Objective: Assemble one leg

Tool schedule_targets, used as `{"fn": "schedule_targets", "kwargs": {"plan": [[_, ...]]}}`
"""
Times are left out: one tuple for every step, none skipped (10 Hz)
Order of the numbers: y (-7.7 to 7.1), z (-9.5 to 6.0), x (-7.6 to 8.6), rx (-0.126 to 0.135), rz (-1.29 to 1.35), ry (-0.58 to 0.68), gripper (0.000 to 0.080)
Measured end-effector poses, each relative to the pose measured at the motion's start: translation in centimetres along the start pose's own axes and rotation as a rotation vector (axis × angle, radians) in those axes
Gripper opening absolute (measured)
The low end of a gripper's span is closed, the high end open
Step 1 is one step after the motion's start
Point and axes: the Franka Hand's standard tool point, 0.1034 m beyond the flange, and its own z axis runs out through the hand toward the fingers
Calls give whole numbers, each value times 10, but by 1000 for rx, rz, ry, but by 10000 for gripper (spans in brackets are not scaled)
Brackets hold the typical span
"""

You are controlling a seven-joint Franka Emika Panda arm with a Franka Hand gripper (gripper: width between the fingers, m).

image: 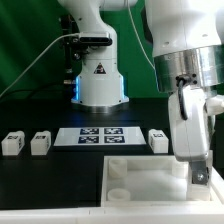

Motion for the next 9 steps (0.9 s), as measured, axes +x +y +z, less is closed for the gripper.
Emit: {"fn": "schedule_targets", "kwargs": {"plan": [[0,0,0,0,-1,0,616],[1,-1,-2,4,-7,-3,616],[5,-8,-6,14,-25,-12,644],[9,-16,-7,16,-43,-21,648],[11,-24,-10,18,-48,-28,648],[11,-30,-16,24,-57,-37,649],[12,-27,-14,21,-64,-32,649],[13,-26,-13,19,-65,-30,649],[13,-26,-13,19,-69,-30,649]]}}
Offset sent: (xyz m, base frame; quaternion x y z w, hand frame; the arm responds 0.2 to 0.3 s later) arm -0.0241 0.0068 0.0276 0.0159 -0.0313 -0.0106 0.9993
